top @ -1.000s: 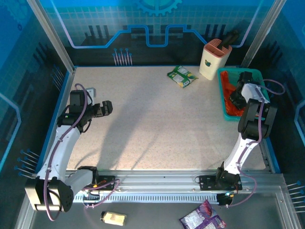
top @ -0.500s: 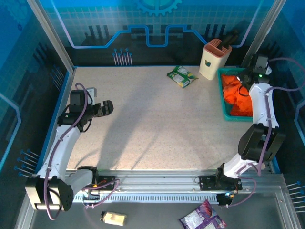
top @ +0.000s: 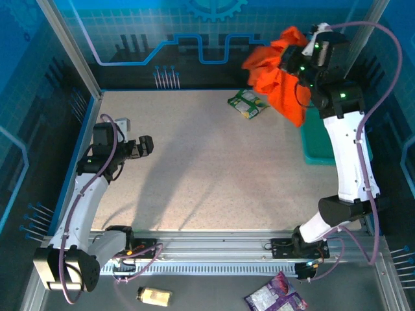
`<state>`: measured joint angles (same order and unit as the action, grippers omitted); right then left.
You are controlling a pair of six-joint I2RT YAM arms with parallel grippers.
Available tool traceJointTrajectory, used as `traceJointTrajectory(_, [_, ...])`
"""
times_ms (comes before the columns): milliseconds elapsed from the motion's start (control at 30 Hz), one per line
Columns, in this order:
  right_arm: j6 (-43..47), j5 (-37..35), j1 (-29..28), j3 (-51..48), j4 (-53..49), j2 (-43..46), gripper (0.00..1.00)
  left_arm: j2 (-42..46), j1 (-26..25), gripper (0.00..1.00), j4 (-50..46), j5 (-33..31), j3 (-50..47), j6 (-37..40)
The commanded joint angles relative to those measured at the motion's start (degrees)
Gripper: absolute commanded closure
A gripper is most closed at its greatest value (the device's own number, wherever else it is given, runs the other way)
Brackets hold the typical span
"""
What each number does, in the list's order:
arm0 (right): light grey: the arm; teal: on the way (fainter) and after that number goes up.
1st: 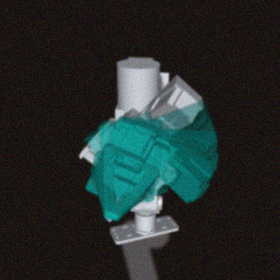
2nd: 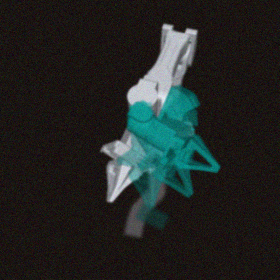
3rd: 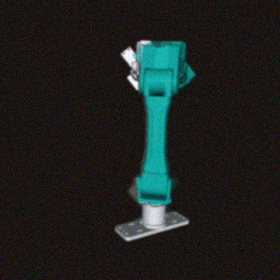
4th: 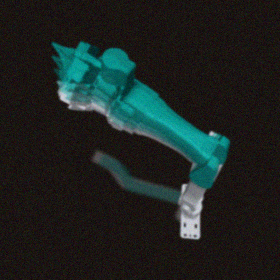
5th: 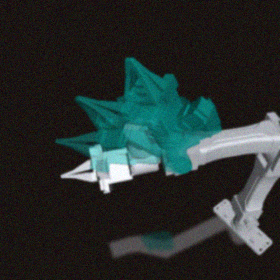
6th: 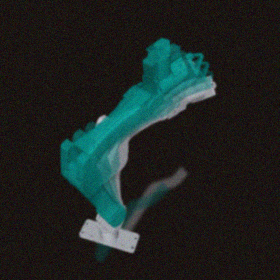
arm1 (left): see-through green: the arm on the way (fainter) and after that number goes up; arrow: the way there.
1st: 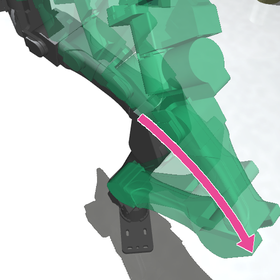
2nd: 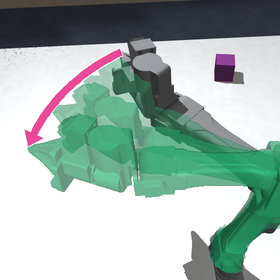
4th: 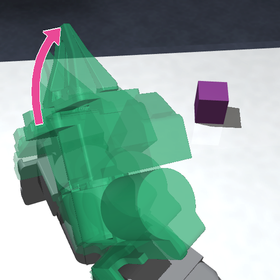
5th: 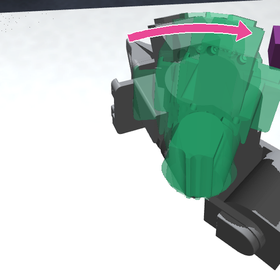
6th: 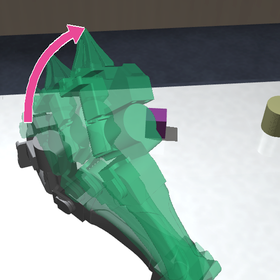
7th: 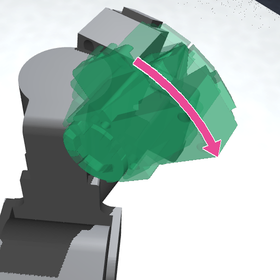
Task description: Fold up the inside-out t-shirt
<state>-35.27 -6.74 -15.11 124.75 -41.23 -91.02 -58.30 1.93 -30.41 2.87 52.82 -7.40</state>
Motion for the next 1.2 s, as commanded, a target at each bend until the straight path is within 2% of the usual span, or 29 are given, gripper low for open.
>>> traceJointTrajectory(0, [1.1,3.91,-6.75,6.22,0.85,-3.98,1.0,1.33,0.44,0.01,1.28,0.83,-0.92,-0.3])
traceJointTrajectory(100, [-0.07,8.79,-10.83,8.3,2.8,-7.01,1.0,1.73,0.44,0.01,1.15,0.21,-1.04,-0.29])
traceJointTrajectory(200, [-0.77,17.73,-12.39,6.1,6.91,-8.21,1.0,2.43,0.44,0.01,1.22,-0.88,-1.21,-0.16])
traceJointTrajectory(233, [-0.83,20.64,-12.4,3.67,9.11,-7.93,1.0,2.81,0.44,0.01,1.3,-1.27,-1.3,-0.08])
traceJointTrajectory(333, [-0.2,20.94,-11.59,-5.31,10.43,-5.73,1.0,3.71,0.44,0.01,1.67,-1.72,-1.63,0.03])
traceJointTrajectory(367, [0.48,20.11,-10.68,-10.13,10.42,-4.34,0.98,3.89,0.44,0.01,1.84,-1.72,-1.79,0.06])
traceJointTrajectory(500, [1.01,15.07,-4.97,-24.89,5.94,-1.62,0.66,4.04,0.44,0.01,2.75,-0.67,-2.15,0.19])
traceJointTrajectory(600, [0.37,15.35,0.64,-31.47,0.3,-1.81,0.63,3.31,0.44,0.01,3.27,0.97,-2.32,0.02])
traceJointTrajectory(700, [2.23,17.75,2.43,-36.43,-0.16,-1.14,0.62,1.99,0.28,0.01,3.21,2.82,-2.17,-0.36])
traceJointTrajectory(867, [6.68,18.98,-0.99,-41.28,-0.38,-0.93,0.6,-2.2,-0.18,0.02,0.29,7.91,0.54,-3.5])
traceJointTrajectory(1000, [9.44,20.74,-5.06,-43.83,-0.08,-2.91,0.58,-7.11,-0.79,0.09,-1.28,11.73,2.38,-9.66])
traceJointTrajectory(1167, [10.83,18.16,-12.15,-45.27,-0.07,-6.96,0.55,-13.33,-3.0,0.17,1.19,14.29,-0.32,-15.26])
